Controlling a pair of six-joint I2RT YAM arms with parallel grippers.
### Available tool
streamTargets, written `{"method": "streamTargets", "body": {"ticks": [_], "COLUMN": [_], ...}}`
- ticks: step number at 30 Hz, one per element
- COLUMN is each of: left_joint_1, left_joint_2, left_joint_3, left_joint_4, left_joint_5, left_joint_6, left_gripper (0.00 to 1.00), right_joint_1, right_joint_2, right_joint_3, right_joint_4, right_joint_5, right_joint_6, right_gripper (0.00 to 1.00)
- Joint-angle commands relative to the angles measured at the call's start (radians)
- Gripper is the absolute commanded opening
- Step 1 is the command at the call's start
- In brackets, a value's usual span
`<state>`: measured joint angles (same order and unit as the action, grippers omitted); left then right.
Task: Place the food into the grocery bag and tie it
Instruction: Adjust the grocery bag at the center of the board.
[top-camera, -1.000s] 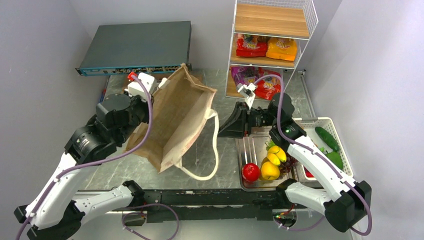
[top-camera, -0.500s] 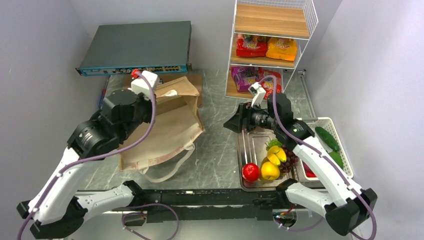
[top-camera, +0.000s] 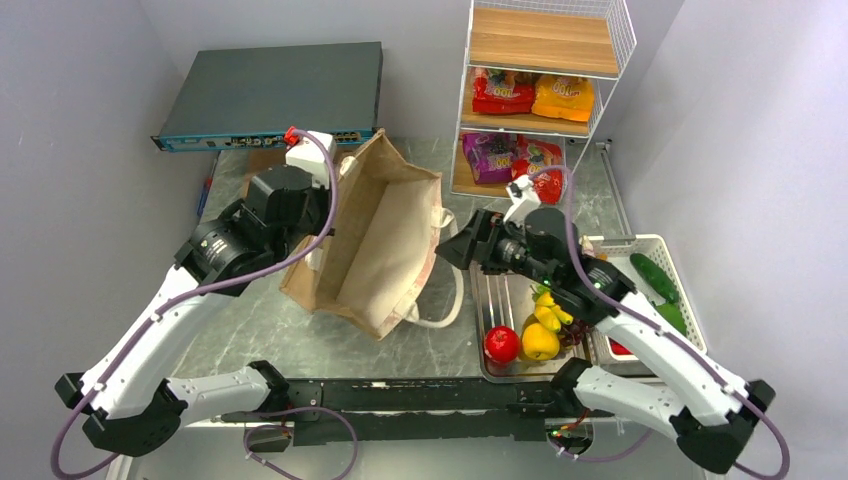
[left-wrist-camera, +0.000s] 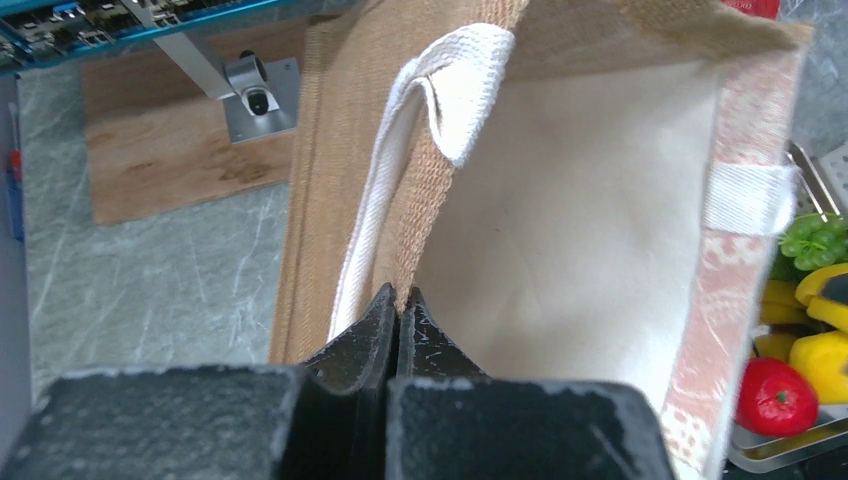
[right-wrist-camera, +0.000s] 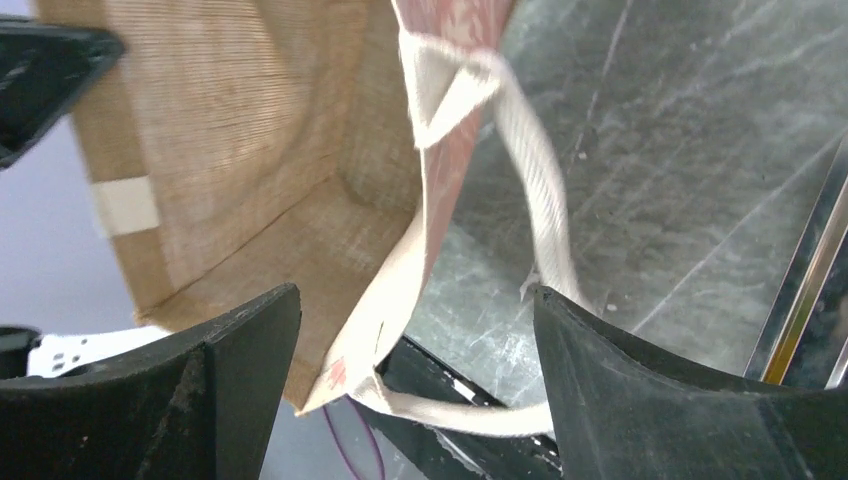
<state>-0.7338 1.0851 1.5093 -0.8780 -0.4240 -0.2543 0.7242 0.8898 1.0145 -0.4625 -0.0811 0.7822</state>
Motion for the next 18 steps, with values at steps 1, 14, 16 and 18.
{"method": "streamTargets", "body": {"ticks": [1,14,16,18], "left_joint_1": [0.002,0.003,0.003,0.004], "left_joint_2": [0.004,-0.028,-0.039,-0.046], "left_joint_3": [0.007,-0.062,-0.075,-0.084], "left_joint_4": [0.1,0.177,0.19,0.203], "left_joint_5": [-0.021,0.035,0.036,0.041], "left_joint_6": [-0.091,-0.152,-0.157,-0.162], "left_gripper": [0.0,0.0,0.0,0.0], "right_joint_1": [0.041,0.082,0.084,0.086], "right_joint_2": [0.078,0.338,0.357,0.374], "right_joint_3": [0.001,-0.031,-0.037,-0.038], "right_joint_4": [0.037,0.263,0.295,0.319], "right_joint_5": [0.148,0.143,0.132,0.131], "right_joint_6": [0.113,0.157,0.167,0.164], "right_gripper": [0.87,0.75,0.72,0.64]}}
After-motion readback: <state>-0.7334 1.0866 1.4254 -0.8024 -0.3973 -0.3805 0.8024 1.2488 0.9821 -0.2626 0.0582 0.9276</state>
